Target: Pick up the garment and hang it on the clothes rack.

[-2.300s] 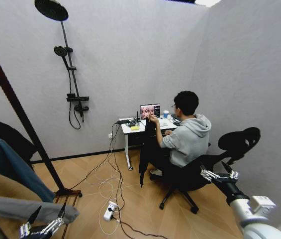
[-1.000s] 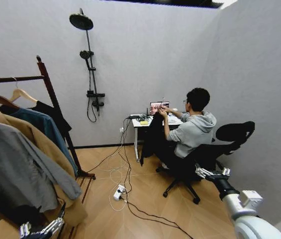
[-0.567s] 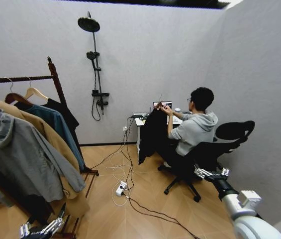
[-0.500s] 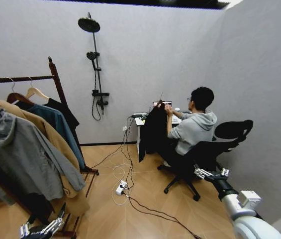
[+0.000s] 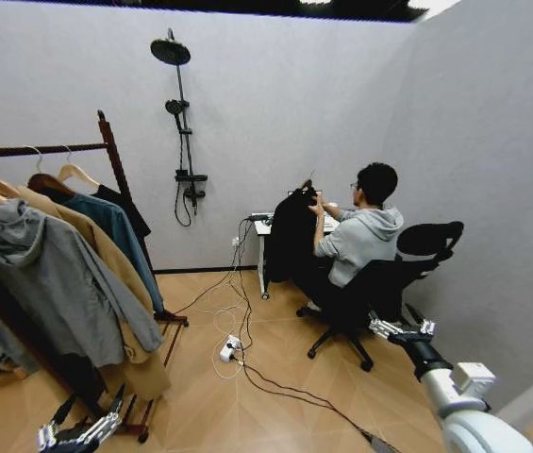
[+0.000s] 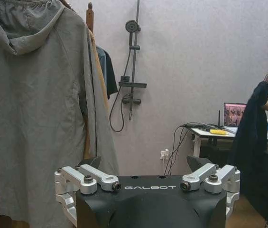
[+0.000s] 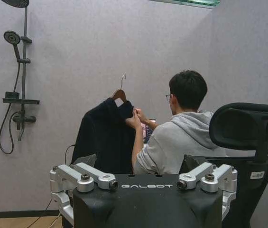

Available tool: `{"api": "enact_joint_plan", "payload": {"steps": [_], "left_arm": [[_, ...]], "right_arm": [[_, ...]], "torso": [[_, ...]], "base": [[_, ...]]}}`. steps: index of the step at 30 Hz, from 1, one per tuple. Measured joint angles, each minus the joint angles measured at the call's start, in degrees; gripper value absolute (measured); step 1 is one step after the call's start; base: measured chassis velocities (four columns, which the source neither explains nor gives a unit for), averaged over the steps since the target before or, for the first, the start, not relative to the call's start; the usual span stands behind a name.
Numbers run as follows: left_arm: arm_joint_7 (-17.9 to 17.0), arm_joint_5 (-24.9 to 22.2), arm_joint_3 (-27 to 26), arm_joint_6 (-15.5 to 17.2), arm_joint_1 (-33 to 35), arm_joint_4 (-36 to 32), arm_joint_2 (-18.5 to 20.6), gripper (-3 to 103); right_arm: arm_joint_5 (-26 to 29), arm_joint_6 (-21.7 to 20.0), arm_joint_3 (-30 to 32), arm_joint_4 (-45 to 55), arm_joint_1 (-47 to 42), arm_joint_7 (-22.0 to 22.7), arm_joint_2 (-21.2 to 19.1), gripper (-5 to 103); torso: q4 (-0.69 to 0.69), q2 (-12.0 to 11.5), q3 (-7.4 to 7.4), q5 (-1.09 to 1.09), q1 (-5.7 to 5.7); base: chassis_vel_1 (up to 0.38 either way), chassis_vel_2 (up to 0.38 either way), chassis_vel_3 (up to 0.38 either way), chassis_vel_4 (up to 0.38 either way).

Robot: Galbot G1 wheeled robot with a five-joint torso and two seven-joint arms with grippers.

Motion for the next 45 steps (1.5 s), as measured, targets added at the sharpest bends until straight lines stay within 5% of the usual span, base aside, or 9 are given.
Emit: {"api": "enact_joint_plan", "payload": {"steps": [45], "left_arm": [[0.0, 0.0, 0.0, 0.0, 0.0, 0.0, 0.0, 100]], "right_arm": [[-4.94, -0.88, -4.13, 1.23, 0.16, -0.27, 5.02, 100]], "torso": [[0.0, 0.0, 0.0, 0.0, 0.01]], "base": [[0.153, -0.152, -0.158, 0.157]]}}
